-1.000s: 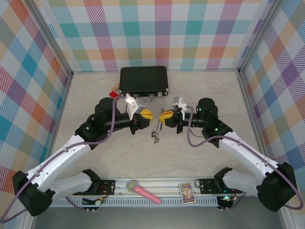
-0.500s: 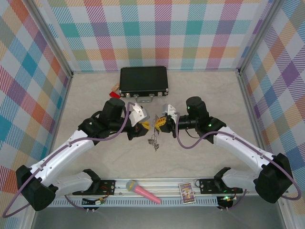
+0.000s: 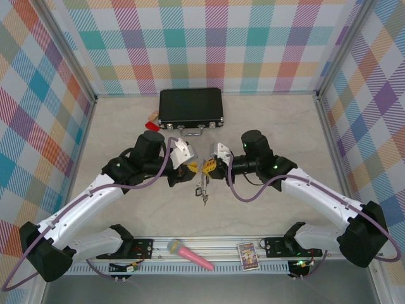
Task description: Put the keys on the keyring
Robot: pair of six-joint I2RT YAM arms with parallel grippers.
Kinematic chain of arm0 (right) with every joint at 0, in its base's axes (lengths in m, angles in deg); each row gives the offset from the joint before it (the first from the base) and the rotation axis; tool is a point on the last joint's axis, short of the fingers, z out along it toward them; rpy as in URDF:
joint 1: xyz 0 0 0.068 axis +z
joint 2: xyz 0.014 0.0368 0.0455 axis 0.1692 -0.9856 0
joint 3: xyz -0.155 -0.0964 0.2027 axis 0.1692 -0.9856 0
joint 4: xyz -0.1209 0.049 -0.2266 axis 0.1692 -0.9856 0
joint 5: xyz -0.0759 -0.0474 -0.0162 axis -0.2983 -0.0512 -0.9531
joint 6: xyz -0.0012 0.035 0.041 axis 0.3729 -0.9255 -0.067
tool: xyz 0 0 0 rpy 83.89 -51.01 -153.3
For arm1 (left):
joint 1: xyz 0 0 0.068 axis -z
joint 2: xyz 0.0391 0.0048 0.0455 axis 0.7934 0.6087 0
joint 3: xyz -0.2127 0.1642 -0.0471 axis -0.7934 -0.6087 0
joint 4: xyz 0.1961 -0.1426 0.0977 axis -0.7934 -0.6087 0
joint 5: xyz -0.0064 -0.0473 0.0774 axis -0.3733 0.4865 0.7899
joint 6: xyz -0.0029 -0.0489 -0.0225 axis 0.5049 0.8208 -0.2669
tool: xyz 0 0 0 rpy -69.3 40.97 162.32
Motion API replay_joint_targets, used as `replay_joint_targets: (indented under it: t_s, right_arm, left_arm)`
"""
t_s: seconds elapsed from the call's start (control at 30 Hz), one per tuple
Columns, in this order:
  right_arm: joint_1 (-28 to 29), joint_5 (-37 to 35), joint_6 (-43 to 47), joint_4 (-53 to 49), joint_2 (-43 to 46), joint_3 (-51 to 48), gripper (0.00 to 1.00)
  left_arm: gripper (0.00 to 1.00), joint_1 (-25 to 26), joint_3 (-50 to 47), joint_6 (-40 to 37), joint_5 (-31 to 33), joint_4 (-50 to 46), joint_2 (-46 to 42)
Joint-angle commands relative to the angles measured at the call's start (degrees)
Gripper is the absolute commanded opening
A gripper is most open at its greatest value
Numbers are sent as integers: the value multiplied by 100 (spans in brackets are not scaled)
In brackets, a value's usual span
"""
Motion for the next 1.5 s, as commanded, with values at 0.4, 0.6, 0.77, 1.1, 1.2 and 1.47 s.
replay_joint_targets:
  t_s: [0.4, 0.6, 0.77, 1.1, 1.2, 1.47]
  right_arm:
    - [148, 144, 91, 135, -22, 251, 0]
    - [182, 157, 73, 156, -15, 250, 0]
    - [196, 183, 65, 164, 1, 243, 0]
    - [197, -403, -185, 333, 194, 25, 11]
    - [178, -767, -387, 583, 363, -191, 23]
    - [96, -1099, -761, 1339, 863, -852, 27]
  left_arm:
    - [20, 100, 12, -37, -347, -27, 45]
    - [18, 132, 22, -19, -473, -53, 132]
    - [11, 153, 24, 34, -601, 22, 153]
    - [0, 179, -123, 223, -535, 343, 61]
    - [0, 179, -295, 421, -490, 708, -92]
    - [0, 177, -645, 919, -497, 1594, -437]
